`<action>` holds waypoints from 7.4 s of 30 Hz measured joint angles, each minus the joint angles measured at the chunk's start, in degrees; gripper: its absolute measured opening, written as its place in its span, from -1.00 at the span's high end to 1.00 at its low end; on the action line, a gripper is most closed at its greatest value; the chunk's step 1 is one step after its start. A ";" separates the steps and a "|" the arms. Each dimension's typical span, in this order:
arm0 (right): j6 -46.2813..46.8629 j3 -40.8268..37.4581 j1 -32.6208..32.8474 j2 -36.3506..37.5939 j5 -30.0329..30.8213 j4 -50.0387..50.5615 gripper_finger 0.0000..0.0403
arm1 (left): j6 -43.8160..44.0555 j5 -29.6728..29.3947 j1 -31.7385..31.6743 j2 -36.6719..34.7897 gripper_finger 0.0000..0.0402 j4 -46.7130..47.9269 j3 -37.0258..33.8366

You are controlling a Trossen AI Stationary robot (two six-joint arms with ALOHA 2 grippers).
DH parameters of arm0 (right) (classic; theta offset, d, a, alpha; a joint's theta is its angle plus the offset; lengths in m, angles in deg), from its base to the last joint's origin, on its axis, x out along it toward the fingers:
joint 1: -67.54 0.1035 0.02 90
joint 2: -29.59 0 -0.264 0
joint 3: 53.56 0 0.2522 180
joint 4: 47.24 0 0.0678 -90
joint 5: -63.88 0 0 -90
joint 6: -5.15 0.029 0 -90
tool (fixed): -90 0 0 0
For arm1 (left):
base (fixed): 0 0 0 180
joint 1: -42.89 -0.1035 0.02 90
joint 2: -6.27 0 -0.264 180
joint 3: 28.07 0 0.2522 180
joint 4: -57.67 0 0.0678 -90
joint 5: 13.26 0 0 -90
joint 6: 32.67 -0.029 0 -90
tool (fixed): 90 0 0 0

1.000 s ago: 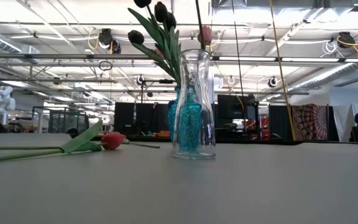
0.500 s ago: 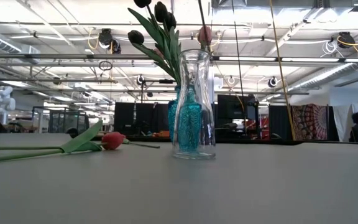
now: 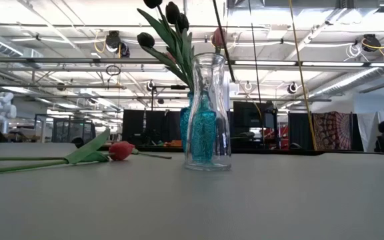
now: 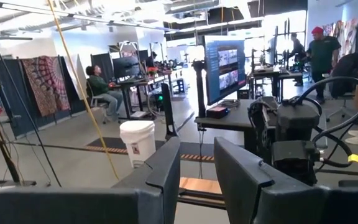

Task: Sort flowers into vase by color
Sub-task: Put the top left red tulip into the bottom transparent vase, then put the bottom left red tulip into the bottom transparent vase

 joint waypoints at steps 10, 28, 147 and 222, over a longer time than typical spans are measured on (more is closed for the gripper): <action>2.31 0.00 0.02 0.02 -0.37 -1.27 1.00 | 0.04 -0.03 0.00 0.00 0.48 0.17 0.00; 5.07 0.00 0.53 0.04 -0.57 -5.61 1.00 | 0.00 -1.46 0.00 1.22 0.48 0.45 0.00; -3.44 0.00 -8.51 14.32 -4.63 11.66 -0.26 | 72.06 0.53 7.21 5.54 0.48 66.54 -0.05; -5.73 0.00 -8.57 24.50 2.69 38.97 -0.26 | 120.56 8.61 39.69 5.22 0.48 37.10 -47.61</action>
